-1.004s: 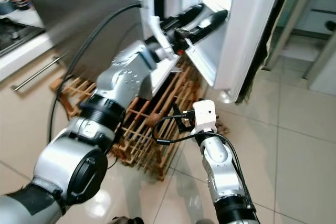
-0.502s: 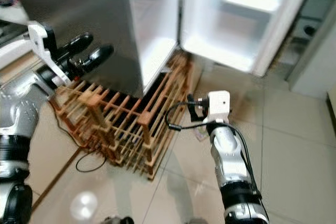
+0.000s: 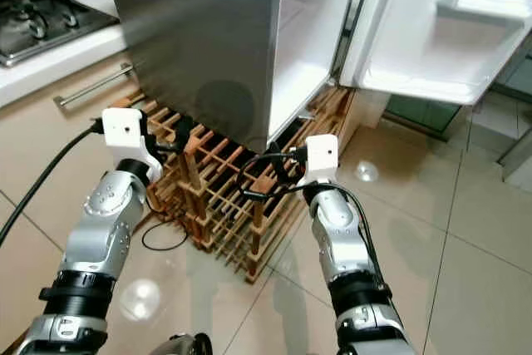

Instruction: Restocking fridge

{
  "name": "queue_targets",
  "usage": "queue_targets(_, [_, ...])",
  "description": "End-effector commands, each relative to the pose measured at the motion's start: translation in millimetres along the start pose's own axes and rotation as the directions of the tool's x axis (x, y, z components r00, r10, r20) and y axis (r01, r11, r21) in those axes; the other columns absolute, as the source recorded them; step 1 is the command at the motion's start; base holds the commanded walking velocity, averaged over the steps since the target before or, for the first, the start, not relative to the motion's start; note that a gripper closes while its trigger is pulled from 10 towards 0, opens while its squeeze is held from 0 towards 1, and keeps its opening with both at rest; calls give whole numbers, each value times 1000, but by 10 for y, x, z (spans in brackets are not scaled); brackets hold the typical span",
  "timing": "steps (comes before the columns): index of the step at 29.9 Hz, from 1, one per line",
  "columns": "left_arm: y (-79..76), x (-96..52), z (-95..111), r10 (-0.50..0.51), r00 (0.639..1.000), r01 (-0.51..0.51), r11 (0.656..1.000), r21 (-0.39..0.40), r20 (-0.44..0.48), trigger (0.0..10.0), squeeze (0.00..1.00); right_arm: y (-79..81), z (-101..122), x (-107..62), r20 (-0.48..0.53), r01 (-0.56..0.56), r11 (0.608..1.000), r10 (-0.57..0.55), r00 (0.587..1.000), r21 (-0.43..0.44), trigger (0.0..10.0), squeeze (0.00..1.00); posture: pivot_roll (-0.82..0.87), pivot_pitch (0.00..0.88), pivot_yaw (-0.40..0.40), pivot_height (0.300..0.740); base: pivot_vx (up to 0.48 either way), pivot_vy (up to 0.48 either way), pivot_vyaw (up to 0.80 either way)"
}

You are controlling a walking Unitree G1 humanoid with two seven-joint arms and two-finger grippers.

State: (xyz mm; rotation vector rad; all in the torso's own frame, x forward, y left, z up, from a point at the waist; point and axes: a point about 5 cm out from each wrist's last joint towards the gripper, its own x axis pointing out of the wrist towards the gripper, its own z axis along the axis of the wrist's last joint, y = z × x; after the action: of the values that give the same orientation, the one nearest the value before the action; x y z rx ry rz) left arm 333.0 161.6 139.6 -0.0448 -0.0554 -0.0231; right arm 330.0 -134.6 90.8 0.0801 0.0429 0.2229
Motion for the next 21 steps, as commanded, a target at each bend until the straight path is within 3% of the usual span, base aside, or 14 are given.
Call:
queue_targets(1, [143,6,-22,89,996,-89,996,11,-12,10000,0,-87,5,1,2,27,1000,-27,1000,15,10000,565,-109,0,-15,740,0,0,506])
queue_targets(7, [228,48,62,152,988,-154,985,72,32,10000,0,-122,27,25,7,38,999,-38,999,3,10000,569,-101,0,-20,740,0,0,507])
queue_targets(15, [122,66,46,121,991,-123,992,32,49,10000,0,-98,10,23,18,50,999,-50,999,15,10000,573,-119,0,6,740,35,-78,501])
queue_targets(21, [116,61,48,107,993,-109,993,40,51,10000,0,-22,-65,8,-10,38,999,-38,999,-30,10000,522,-94,0,-9,740,0,0,425])
